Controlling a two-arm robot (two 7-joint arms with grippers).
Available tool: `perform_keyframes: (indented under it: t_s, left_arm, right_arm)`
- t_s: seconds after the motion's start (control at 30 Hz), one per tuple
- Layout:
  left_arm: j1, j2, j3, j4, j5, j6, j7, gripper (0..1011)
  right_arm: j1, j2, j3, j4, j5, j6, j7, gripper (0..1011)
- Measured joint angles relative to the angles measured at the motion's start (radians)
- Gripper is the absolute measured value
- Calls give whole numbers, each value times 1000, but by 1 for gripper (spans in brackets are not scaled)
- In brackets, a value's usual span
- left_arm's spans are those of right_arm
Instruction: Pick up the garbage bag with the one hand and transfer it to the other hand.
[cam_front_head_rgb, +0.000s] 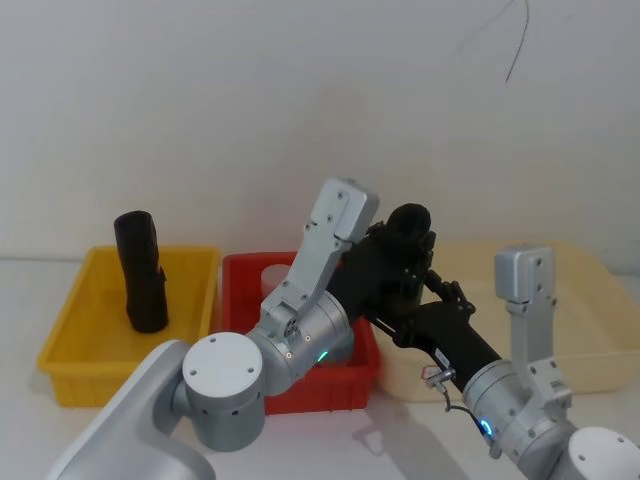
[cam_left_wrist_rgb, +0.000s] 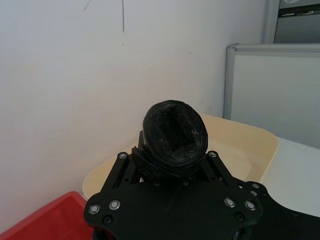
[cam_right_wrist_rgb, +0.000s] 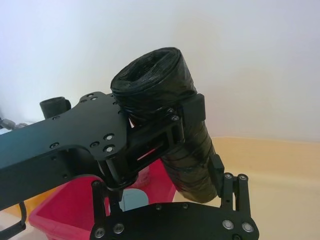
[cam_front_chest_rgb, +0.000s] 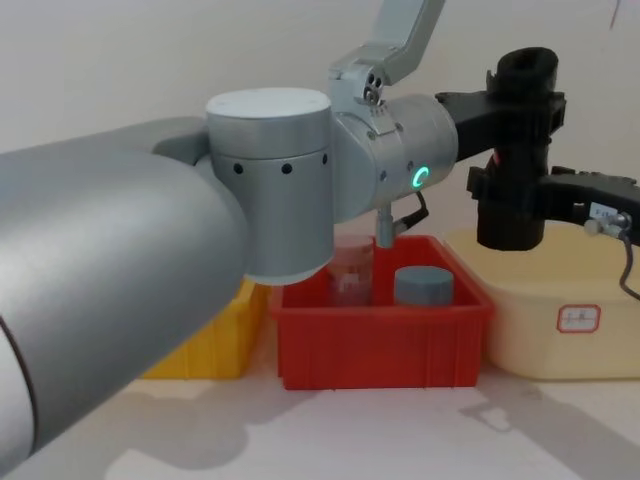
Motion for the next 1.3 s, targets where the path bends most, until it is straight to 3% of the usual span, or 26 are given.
perform_keyframes:
  t_s: [0.73,1.3]
  left_arm:
    - [0,-14,-17,-3,-21,64,-1,370]
    - [-13,-29,-34,-31,-65,112,-2,370]
  right_arm:
    - [-18,9,12,-24,9,-2,-5,1001]
    - [-35,31,8,-49,0,12,3,1001]
